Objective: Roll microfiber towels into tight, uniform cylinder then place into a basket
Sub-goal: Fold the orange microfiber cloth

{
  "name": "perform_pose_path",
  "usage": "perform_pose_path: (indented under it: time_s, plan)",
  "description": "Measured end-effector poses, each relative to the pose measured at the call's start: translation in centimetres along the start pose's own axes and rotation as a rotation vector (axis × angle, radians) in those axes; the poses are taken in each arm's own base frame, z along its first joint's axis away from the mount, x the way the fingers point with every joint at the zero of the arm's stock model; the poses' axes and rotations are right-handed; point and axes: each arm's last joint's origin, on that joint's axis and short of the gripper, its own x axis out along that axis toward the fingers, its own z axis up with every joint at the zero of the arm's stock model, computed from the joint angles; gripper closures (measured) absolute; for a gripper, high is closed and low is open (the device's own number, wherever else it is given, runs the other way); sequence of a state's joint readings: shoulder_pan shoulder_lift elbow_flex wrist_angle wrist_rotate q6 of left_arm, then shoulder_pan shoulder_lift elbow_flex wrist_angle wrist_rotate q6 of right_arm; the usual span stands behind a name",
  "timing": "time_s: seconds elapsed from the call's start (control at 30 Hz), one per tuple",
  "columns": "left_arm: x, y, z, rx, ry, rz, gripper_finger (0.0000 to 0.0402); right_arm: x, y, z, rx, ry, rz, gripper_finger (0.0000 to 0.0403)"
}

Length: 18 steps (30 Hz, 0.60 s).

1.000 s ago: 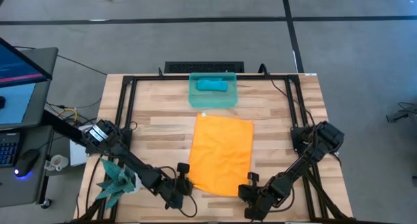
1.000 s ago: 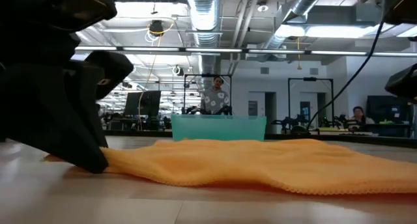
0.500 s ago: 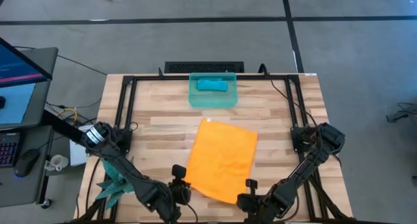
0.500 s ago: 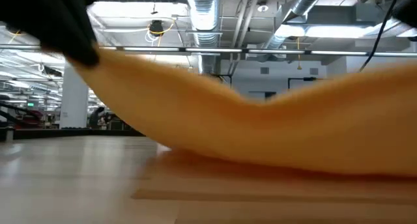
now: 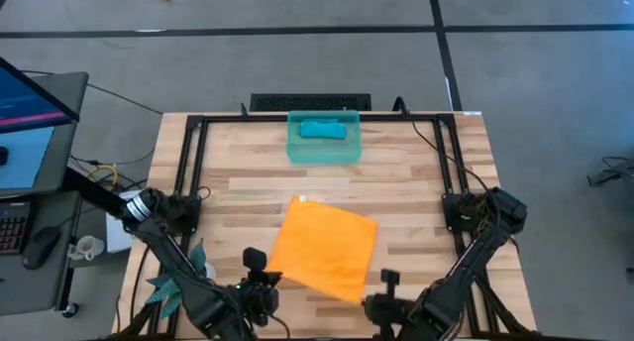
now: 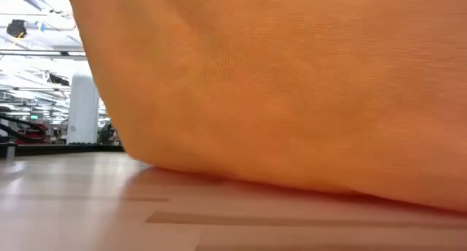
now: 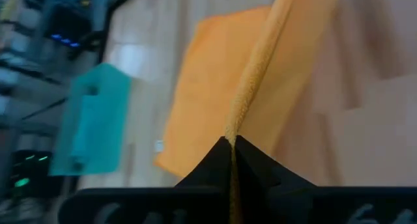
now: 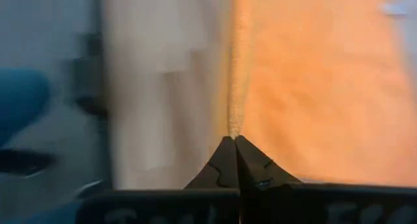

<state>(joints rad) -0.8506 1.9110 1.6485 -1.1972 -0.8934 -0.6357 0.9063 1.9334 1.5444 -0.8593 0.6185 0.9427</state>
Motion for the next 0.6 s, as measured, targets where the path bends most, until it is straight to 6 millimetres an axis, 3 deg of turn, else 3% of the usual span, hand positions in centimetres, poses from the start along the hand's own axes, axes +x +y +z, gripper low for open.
perform_pose_path:
  time_s: [0.2, 0.6]
  plan:
    - [3.3, 2.3, -0.2, -0.061, 0.105, 0.106, 0.0401, 2.3, -3.9, -0.2, 0.109, 0.079, -0.255, 0.0401]
    - [11.2, 5.8, -1.5, -0.226, 0.234, 0.253, 0.0401, 6.7, -8.4, -1.0, 0.253, 0.158, -0.432, 0.0402]
